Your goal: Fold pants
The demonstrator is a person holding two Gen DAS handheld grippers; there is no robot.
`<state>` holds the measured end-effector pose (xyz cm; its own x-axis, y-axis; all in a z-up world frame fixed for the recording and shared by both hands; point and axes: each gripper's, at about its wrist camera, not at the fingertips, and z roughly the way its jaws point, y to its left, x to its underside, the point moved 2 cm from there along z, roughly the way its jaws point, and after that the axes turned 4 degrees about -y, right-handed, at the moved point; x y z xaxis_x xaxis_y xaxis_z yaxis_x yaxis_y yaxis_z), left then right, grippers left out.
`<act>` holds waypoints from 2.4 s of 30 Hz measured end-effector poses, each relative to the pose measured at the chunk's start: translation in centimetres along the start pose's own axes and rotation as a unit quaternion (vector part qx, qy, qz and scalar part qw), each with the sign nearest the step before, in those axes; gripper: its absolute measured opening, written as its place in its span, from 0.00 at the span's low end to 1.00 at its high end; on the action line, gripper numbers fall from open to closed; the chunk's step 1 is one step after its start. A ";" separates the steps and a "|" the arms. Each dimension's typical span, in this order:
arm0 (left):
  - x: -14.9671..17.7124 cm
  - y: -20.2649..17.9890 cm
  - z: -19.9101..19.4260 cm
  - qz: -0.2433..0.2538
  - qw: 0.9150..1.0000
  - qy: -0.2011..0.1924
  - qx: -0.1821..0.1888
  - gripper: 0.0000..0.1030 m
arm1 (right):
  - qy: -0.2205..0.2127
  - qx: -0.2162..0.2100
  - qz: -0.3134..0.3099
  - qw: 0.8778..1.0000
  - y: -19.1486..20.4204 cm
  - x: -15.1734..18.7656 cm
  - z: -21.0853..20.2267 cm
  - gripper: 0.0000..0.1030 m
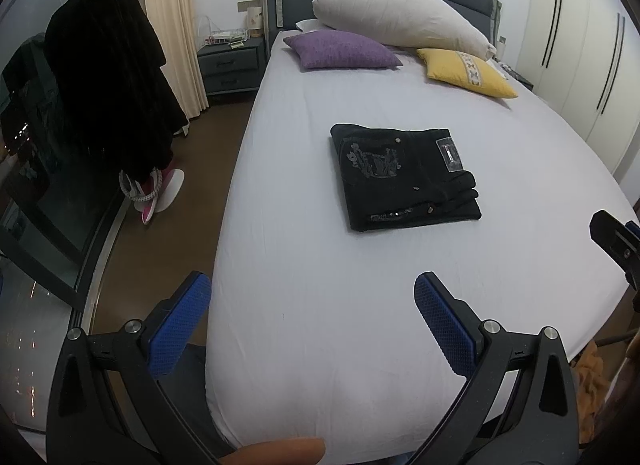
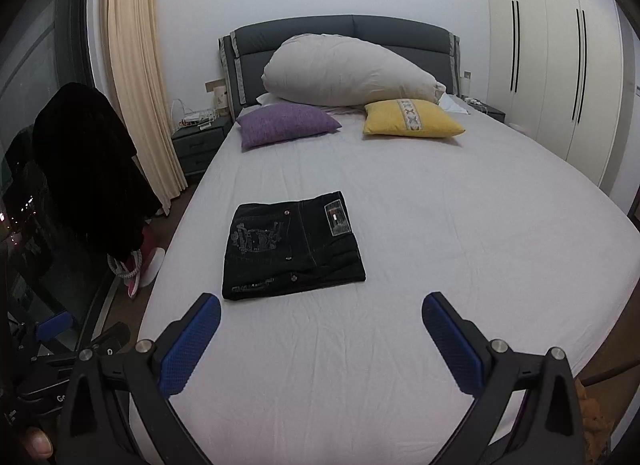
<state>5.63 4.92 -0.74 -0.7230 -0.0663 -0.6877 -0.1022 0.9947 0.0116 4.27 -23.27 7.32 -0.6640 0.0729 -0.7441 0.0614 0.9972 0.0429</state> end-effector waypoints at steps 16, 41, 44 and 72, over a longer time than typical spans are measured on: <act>0.3 0.0 1.5 -0.003 1.000 0.011 -0.004 1.00 | 0.019 -0.001 -0.007 1.000 0.8 0.8 0.8 1.00; 0.5 -0.2 1.9 -0.003 1.000 0.014 -0.003 1.00 | 0.030 -0.008 -0.016 0.999 1.4 1.7 1.1 1.00; 0.5 -0.2 1.9 -0.003 1.000 0.015 -0.003 1.00 | 0.031 -0.008 -0.016 0.999 1.4 1.7 1.1 1.00; 0.8 -0.2 2.0 -0.004 1.000 0.017 -0.001 1.00 | 0.033 -0.009 -0.017 0.999 1.5 1.8 1.1 1.00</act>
<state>6.42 4.79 -2.77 -0.7447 -0.0775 -0.6629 -0.1103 0.9939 0.0077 3.96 -21.66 5.32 -0.7134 0.0392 -0.6997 0.0246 0.9992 0.0308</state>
